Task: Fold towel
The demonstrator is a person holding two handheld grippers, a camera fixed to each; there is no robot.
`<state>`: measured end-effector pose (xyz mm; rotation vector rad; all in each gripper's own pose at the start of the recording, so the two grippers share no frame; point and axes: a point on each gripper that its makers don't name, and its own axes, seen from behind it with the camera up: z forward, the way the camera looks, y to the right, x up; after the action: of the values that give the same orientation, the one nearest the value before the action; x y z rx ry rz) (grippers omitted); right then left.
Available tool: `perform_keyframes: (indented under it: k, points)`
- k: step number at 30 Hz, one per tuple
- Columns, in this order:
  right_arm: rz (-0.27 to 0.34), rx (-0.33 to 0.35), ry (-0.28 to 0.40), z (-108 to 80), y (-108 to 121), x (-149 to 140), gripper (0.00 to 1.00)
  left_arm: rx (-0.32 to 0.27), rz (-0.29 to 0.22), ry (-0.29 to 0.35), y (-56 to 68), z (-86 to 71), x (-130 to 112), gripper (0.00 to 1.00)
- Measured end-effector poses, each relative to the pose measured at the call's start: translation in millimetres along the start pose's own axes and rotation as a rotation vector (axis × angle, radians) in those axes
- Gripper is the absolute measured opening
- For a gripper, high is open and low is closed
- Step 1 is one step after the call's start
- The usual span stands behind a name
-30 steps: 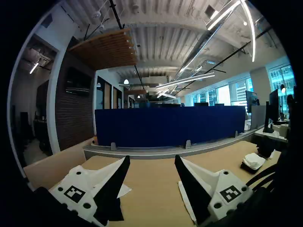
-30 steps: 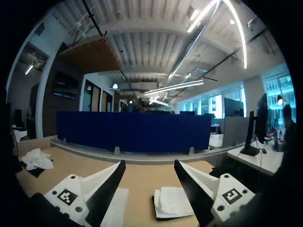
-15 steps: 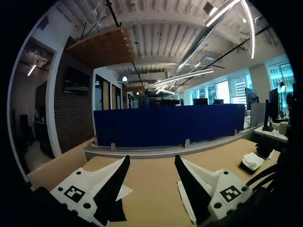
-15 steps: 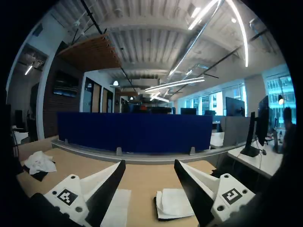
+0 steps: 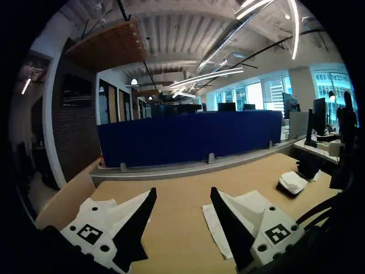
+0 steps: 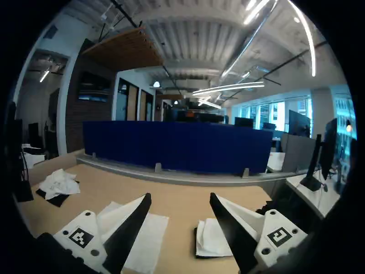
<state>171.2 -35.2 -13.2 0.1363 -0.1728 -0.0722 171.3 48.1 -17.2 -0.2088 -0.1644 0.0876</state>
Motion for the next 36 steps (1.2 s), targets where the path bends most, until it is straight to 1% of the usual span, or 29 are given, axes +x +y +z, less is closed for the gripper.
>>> perform_keyframes:
  k: [4, 8, 11, 14, 15, 17, 21, 28, 31, 36]
  points:
    - [-0.030, 0.077, -0.074, -6.4, -14, -13, 1.00, -0.088, 0.016, -0.058, 20.8, -2.0, -9, 0.87]
    - [-0.063, 0.168, -0.164, -13.7, -30, -32, 1.00, -0.195, 0.020, -0.123, 45.8, -6.3, -23, 0.87]
    - [-0.090, 0.239, -0.230, -18.4, -42, -48, 1.00, -0.287, 0.016, -0.189, 68.0, -11.1, -39, 0.87]
    - [-0.109, 0.299, -0.287, -22.2, -53, -63, 1.00, -0.361, 0.015, -0.256, 85.1, -15.9, -57, 0.87]
    - [-0.113, 0.315, -0.300, -23.4, -56, -66, 1.00, -0.377, 0.017, -0.270, 88.6, -16.9, -61, 0.87]
    - [-0.121, 0.344, -0.323, -25.8, -62, -72, 1.00, -0.400, 0.021, -0.290, 93.7, -18.1, -68, 0.87]
    - [-0.141, 0.373, -0.345, -28.5, -67, -77, 1.00, -0.421, 0.032, -0.302, 99.7, -17.5, -73, 0.87]
    - [-0.169, 0.385, -0.374, -28.1, -66, -92, 1.00, -0.436, 0.046, -0.316, 105.9, -13.1, -82, 0.87]
    - [-0.173, 0.388, -0.385, -26.3, -65, -101, 1.00, -0.441, 0.057, -0.328, 109.5, -10.0, -92, 0.87]
    - [-0.167, 0.389, -0.407, -20.1, -64, -120, 1.00, -0.458, 0.088, -0.347, 119.3, -5.4, -114, 0.87]
